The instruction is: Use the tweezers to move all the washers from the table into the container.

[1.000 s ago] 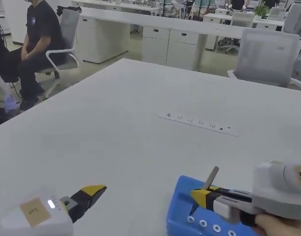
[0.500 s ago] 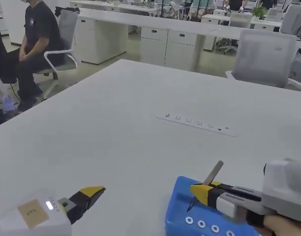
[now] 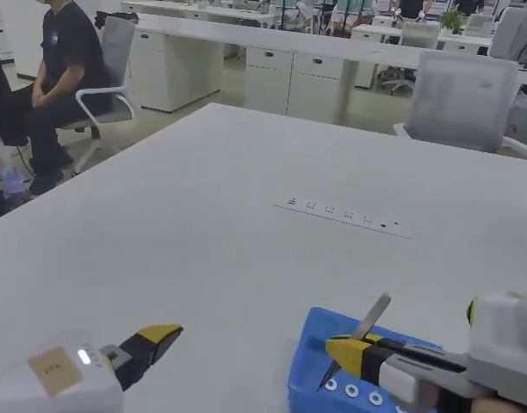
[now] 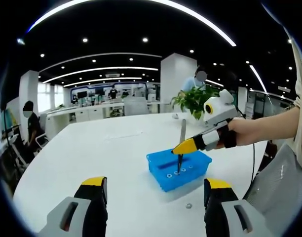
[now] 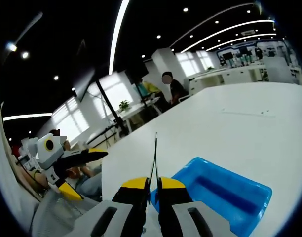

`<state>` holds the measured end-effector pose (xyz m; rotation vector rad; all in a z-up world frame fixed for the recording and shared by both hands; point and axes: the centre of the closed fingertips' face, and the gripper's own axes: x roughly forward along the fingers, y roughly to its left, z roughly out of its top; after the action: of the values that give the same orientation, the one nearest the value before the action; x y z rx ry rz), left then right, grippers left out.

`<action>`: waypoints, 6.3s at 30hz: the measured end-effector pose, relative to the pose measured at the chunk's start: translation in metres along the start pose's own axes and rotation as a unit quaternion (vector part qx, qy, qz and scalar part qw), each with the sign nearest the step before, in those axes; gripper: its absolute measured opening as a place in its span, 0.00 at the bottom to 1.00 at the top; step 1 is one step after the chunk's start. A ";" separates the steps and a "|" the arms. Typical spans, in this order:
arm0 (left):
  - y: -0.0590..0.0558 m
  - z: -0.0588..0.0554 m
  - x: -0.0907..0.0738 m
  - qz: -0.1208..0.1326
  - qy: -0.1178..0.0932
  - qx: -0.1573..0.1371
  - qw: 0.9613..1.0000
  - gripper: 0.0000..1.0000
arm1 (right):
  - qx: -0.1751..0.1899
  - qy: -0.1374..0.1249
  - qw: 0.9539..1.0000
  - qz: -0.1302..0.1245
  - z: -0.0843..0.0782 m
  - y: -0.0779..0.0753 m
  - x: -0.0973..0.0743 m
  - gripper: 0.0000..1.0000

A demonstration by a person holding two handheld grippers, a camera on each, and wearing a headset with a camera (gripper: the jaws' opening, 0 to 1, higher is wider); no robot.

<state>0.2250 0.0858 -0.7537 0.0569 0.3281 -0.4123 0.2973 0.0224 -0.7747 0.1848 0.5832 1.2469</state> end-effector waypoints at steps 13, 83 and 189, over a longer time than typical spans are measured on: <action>0.000 0.000 0.000 0.000 0.000 0.000 1.000 0.81 | 0.001 0.041 0.999 0.035 -0.032 0.025 0.013 0.04; -0.001 0.001 0.000 -0.002 -0.004 -0.005 1.000 0.79 | -0.219 0.130 0.965 0.069 -0.109 0.078 0.008 0.03; -0.022 0.004 0.000 -0.061 0.005 0.008 0.998 0.65 | -0.131 -0.011 0.991 -0.029 0.001 0.012 -0.019 0.04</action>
<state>0.2177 0.0653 -0.7497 0.0552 0.3390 -0.5351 0.2841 0.0087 -0.7622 -0.0383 0.3974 1.2497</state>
